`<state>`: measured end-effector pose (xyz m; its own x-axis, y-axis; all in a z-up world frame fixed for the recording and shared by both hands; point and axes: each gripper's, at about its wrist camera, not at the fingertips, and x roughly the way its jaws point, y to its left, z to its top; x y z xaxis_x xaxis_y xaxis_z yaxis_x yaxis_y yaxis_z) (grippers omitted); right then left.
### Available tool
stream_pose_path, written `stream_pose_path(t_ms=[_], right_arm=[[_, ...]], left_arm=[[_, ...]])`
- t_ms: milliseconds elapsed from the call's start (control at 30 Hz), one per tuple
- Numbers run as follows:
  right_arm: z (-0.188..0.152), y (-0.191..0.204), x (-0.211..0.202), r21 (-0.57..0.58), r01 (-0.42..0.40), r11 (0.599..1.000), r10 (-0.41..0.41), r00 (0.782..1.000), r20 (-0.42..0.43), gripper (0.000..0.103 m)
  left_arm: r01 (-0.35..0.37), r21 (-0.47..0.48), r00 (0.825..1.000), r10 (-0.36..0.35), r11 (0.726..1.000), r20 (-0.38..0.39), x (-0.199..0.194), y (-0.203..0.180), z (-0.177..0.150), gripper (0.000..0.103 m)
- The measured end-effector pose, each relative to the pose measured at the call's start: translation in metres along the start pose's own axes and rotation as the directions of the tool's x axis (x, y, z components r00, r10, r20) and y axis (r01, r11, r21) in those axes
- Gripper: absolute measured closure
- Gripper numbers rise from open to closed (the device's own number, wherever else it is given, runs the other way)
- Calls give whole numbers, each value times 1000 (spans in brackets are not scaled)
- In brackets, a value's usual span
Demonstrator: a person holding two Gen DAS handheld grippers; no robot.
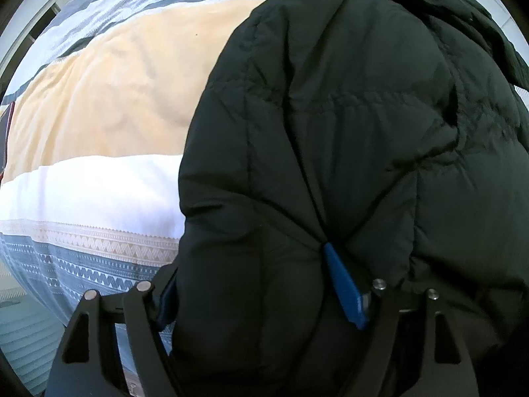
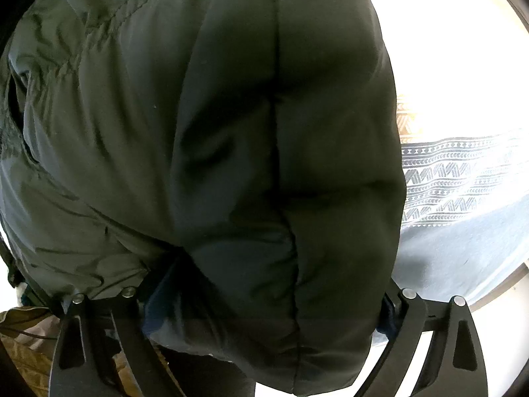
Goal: Fold large clothes
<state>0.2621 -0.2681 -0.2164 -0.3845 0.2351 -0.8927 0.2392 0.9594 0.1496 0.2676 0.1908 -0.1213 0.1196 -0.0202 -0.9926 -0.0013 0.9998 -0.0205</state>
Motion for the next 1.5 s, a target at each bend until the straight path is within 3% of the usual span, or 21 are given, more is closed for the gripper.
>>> stream_pose_path(t_ms=[267, 567, 633, 733, 1033, 1300, 1500], right_arm=[[9, 11, -9, -1, -28, 1000, 28, 1000, 1, 21], [0, 32, -28, 1, -71, 998, 70, 997, 10, 33], [-3, 33, -30, -3, -88, 996, 89, 996, 10, 42], [-2, 39, -34, -8, -120, 993, 120, 993, 13, 53], [-14, 65, -57, -68, -211, 975, 214, 976, 33, 84], [-21, 89, -102, -170, -265, 949, 285, 952, 106, 91], [-23, 100, -151, -231, -318, 919, 370, 900, 231, 93]], left_arm=[[8, 38, 1000, -8, 999, 4, -8, -20, 6, 42], [51, 73, 999, -50, 996, -5, -21, -41, 13, 70], [87, 55, 996, -87, 995, -9, -21, -40, 7, 80], [146, 7, 989, -146, 989, -20, -28, -37, 7, 86], [230, -47, 972, -232, 972, -39, -55, -40, 6, 91], [275, -48, 961, -276, 960, -15, -107, -45, 19, 94], [368, -106, 930, -361, 924, 72, -138, -37, 54, 95]])
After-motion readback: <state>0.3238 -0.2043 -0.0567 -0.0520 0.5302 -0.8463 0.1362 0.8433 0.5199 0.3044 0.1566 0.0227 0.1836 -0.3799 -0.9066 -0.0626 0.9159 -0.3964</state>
